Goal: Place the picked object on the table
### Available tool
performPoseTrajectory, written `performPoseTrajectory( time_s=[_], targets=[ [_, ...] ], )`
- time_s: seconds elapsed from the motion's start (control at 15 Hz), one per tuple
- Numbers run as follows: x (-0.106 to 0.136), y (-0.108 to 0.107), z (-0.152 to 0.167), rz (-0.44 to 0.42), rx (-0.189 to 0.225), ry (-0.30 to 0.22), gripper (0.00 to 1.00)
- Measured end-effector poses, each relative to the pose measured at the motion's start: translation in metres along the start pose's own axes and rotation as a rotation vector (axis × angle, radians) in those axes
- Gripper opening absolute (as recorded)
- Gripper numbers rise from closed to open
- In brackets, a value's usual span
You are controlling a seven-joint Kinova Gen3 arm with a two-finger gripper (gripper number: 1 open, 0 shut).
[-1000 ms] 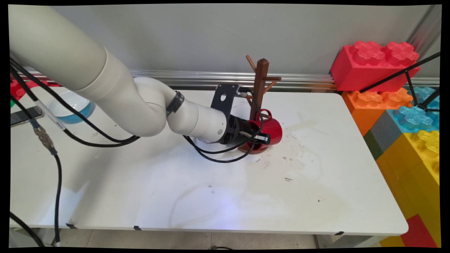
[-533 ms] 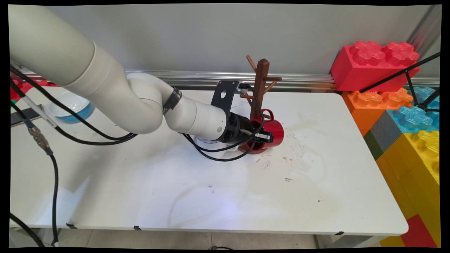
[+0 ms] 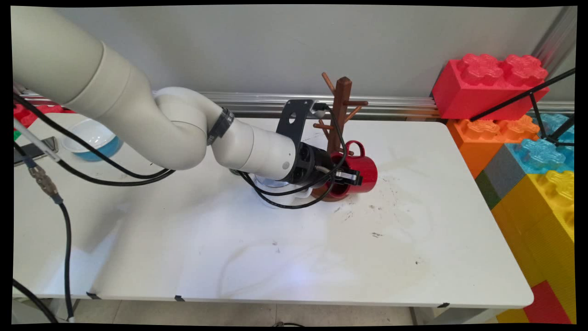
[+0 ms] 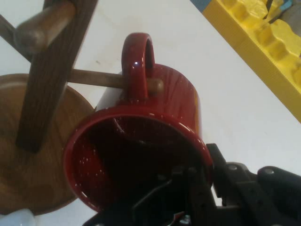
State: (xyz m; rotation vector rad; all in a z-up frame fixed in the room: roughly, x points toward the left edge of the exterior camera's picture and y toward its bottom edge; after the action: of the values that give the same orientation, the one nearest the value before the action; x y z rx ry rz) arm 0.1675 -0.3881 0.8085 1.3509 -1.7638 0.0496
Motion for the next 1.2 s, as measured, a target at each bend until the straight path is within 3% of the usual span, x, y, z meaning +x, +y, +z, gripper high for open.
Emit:
performPoseTrajectory(
  time_s=[0.8,1.2],
  targets=[
    [-0.012,0.038,-0.023,0.010,-0.094,-0.037,0.00],
    [-0.005,0.043,-0.040,0.099,-0.099,-0.072,0.00]
  ],
)
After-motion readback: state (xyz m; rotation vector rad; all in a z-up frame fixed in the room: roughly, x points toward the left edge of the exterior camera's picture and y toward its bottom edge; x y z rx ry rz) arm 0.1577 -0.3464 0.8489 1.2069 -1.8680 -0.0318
